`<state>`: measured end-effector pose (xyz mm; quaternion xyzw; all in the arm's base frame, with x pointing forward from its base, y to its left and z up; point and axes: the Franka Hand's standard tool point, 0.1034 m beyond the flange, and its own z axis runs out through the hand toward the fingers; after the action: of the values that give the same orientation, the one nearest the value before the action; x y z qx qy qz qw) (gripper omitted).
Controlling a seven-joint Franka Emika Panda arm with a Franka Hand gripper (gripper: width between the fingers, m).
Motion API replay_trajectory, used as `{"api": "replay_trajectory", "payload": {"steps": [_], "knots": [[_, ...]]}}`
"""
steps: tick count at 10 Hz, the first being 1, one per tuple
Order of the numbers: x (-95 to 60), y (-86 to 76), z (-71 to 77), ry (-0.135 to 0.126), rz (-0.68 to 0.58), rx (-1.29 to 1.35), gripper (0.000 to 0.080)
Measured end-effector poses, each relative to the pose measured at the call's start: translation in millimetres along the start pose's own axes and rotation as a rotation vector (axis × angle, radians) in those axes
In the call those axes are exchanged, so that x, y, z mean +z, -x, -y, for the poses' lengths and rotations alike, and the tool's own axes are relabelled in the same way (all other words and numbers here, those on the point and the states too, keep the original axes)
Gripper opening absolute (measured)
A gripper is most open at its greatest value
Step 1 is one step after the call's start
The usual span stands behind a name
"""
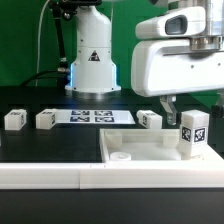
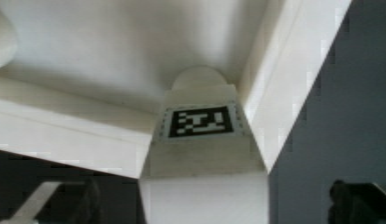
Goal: Assemble one leg
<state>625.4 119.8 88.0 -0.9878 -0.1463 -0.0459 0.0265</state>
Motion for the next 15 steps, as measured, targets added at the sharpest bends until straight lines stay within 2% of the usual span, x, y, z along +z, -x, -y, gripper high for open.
{"api": "replay_trajectory", "payload": {"steps": [1,2,3,4,7,8,15], "knots": [[0.1,0.0,0.0,0.000,0.000,0.000,0.0553],[0.1,0.1,0.0,0.000,0.000,0.000,0.0553],[0.1,0.1,0.0,0.000,0.000,0.000,0.0321],[0.1,0.1,0.0,-0.001,0.000,0.013,0.0289],[-0.5,0.1,-3.6,-0.005,0.000,0.094,0.0289],[0.6,0.7,-2.4,-0.018,-0.005,0.231,0.0289],[2.3,2.0,-5.4,-0.015,-0.012,1.116,0.0291]]}}
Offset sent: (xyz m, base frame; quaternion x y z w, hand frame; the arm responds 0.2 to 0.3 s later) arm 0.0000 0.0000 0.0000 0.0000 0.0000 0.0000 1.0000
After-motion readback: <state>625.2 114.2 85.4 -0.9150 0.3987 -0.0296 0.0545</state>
